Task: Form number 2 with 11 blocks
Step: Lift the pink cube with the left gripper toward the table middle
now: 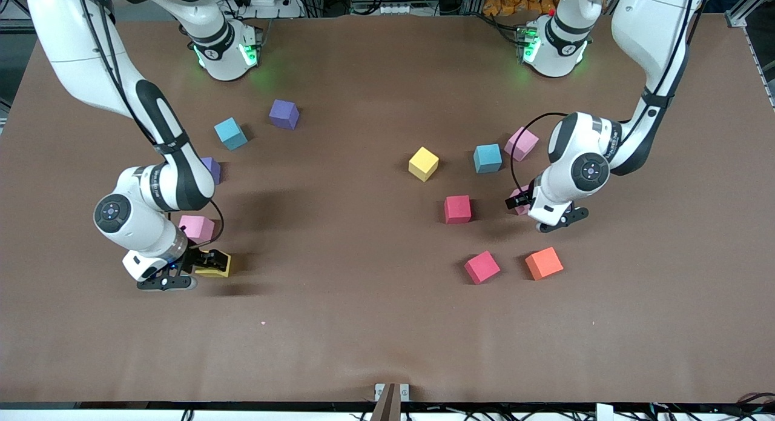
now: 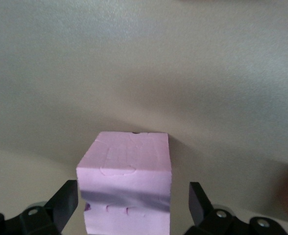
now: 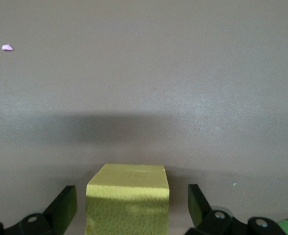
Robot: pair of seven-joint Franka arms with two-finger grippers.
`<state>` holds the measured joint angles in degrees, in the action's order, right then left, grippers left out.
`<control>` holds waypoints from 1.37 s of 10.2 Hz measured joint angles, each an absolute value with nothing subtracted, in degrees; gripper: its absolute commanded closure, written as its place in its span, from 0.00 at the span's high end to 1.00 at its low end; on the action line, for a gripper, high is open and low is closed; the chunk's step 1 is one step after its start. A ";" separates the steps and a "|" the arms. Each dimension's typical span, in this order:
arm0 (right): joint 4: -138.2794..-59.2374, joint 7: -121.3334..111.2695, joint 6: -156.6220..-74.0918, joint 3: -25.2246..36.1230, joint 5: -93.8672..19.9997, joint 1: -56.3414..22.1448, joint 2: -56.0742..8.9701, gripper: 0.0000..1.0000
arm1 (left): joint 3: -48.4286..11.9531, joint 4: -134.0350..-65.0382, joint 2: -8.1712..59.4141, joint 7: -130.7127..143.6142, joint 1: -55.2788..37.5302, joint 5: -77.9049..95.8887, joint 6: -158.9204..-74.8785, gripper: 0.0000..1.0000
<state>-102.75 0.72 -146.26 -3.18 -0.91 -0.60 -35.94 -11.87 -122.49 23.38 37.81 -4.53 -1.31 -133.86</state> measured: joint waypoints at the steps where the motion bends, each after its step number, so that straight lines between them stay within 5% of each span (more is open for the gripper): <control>1: -102.67 0.72 -146.24 -3.23 -0.91 -0.63 -35.94 1.00 | -11.87 -122.52 23.89 37.83 -4.56 -1.32 -134.22 1.00; 3: -102.67 0.72 -146.09 -3.26 -0.91 -0.68 -35.98 1.00 | -11.87 -122.55 24.90 38.03 -4.56 -3.36 -134.70 0.17; 4: -102.70 0.72 -145.95 -3.25 -0.91 -0.68 -36.19 1.00 | -11.87 -122.55 25.17 38.34 -4.47 -4.70 -134.76 0.04; 7: -102.73 0.72 -145.96 -3.27 -0.91 -0.73 -37.49 0.99 | -11.88 -122.15 24.83 38.60 -4.40 -5.08 -134.81 0.00; 9: -102.72 0.75 -146.02 -3.28 -0.91 -0.78 -38.18 0.83 | -13.81 -121.72 22.50 40.60 -4.45 -5.14 -133.09 0.00; 14: -102.64 2.07 -146.02 -3.29 -0.96 -1.01 -38.30 0.64 | -27.37 -120.18 17.86 50.58 -5.01 -5.15 -128.98 0.00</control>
<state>-102.64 2.07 -146.02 -3.29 -0.96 -1.01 -38.30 -27.37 -120.18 17.86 50.58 -5.01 -5.15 -128.98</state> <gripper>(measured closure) 0.229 0.366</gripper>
